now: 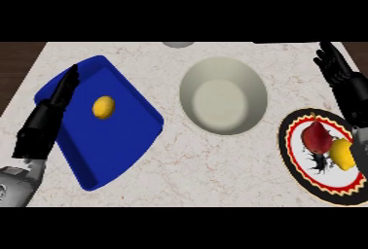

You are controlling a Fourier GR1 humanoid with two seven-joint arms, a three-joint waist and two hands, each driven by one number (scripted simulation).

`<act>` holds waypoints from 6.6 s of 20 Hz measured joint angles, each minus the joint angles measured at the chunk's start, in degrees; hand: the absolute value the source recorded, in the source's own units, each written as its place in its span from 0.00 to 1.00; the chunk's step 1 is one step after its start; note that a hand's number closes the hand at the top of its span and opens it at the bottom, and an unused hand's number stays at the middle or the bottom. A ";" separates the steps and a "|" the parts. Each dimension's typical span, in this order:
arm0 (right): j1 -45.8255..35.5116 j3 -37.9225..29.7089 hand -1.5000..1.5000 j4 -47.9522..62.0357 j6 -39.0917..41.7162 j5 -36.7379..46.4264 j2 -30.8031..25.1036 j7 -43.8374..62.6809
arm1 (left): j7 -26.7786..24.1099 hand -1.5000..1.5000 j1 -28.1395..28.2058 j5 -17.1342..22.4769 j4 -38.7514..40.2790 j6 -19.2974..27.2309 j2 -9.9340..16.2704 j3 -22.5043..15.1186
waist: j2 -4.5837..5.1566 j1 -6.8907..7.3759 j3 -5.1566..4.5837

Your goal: Pick the pear from the plate and place it in the bowl

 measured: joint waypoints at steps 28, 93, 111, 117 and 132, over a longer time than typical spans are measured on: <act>15.30 5.64 0.00 -31.36 -5.92 27.28 -12.13 23.39 | -9.42 0.50 2.02 13.90 7.18 -4.21 -5.56 17.57 | 0.28 -1.67 -2.18; 6.69 -4.35 0.00 10.83 23.79 55.64 1.66 7.07 | -7.51 0.50 0.92 3.63 6.52 -14.16 -15.18 27.32 | 0.78 0.10 -1.96; 1.76 -6.55 1.00 21.44 14.10 63.01 3.40 -1.94 | -5.95 0.50 0.13 2.38 5.54 -15.01 -16.26 28.61 | 0.66 0.07 -2.10; -0.68 -7.38 1.00 24.98 12.79 64.09 -1.20 -10.34 | -6.82 0.50 -1.90 1.53 7.54 -14.88 -16.94 28.17 | 1.12 0.75 -1.91; -18.54 -11.57 1.00 46.21 10.43 64.28 -21.97 -44.93 | -5.96 0.50 -5.39 1.91 7.67 -15.79 -17.92 26.26 | 2.71 4.92 -1.52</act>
